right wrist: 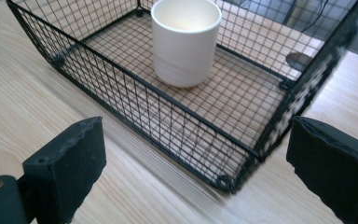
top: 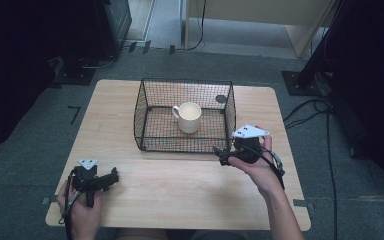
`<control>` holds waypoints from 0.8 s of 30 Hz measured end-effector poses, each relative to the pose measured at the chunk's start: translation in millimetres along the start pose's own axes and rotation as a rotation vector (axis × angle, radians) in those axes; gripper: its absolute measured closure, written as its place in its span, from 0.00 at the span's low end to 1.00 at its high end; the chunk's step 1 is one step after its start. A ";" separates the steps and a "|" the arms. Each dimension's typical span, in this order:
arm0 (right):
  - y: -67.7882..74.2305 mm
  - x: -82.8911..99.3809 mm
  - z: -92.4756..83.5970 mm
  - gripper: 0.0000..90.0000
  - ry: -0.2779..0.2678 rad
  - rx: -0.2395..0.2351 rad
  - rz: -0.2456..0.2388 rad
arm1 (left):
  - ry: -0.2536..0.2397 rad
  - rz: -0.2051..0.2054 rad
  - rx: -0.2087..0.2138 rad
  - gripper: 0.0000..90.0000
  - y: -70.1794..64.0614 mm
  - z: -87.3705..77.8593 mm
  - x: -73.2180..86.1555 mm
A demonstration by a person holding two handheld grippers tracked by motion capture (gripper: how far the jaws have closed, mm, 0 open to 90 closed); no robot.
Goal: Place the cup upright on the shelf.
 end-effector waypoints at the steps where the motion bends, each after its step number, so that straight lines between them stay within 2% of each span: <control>1: -1.4 2.6 -0.7 0.05 0.002 0.002 0.005 | 0.000 0.000 0.000 0.00 0.0 0.0 0.0; 4: -5.8 10.1 -3.0 0.04 0.006 0.007 0.018 | 0.001 0.000 0.000 0.00 0.0 0.0 0.0; 9: -10.2 23.8 -5.7 0.00 0.009 -0.016 0.031 | 0.000 0.000 0.000 0.00 0.0 0.0 0.0; 24: -41.7 72.5 -10.6 0.00 0.047 0.049 0.112 | 0.000 0.000 0.000 0.00 0.0 0.0 0.0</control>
Point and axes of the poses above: each handheld gripper's, and its own axes: z roughly forward along the jaws, x roughly out of its underside, y roughly to its left, the point moved 10 cm from there along z, roughly forward along the jaws, and after that the axes turned 7 degrees about y, right-handed, at the moved point
